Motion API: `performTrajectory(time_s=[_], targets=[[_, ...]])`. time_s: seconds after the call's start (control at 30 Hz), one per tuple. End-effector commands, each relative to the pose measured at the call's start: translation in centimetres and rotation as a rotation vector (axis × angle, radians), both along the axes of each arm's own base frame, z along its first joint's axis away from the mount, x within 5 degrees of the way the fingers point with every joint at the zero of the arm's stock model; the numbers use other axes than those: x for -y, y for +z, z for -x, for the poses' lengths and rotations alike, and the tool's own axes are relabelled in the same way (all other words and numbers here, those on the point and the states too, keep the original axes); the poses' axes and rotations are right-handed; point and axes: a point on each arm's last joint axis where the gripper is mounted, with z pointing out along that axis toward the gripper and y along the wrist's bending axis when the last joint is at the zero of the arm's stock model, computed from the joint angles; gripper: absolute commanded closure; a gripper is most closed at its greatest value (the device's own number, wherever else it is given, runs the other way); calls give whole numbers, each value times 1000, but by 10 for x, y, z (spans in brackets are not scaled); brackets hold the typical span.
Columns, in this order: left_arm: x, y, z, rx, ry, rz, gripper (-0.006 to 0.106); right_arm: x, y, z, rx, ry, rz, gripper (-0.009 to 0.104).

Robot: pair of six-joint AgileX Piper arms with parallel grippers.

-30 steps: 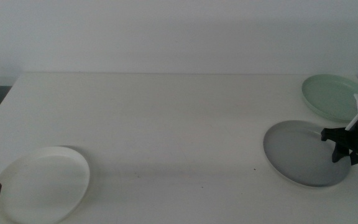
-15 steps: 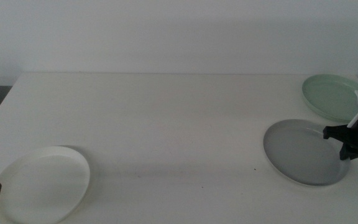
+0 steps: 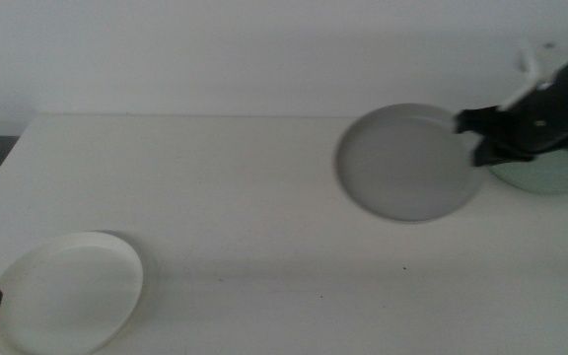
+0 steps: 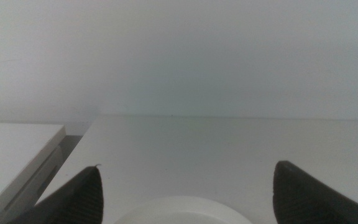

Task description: Stack the three bowls on top of each other.

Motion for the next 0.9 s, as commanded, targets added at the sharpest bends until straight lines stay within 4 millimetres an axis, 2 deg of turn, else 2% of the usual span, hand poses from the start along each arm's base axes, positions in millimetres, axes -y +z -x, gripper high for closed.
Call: performTrajectory(time_s=[0.0, 0.2, 0.33, 0.43, 0.6, 0.8, 0.87], targets=[[0, 2, 0, 17, 1, 3, 7, -24, -4, -2, -14, 58, -27, 97], [0, 2, 0, 17, 1, 3, 7, -77, -37, -9, -53, 141, -64, 97], [0, 2, 0, 17, 1, 3, 7, -97, -67, -13, -97, 158, -70, 97], [0, 2, 0, 17, 1, 3, 7, -99, -87, -17, -143, 142, -73, 97], [0, 2, 0, 17, 1, 3, 7, -100, -108, -21, -167, 135, -61, 97], [0, 2, 0, 17, 1, 3, 7, -99, -115, -24, -148, 141, -38, 97], [0, 2, 0, 17, 1, 3, 7, -99, -115, -24, -149, 148, -26, 94]])
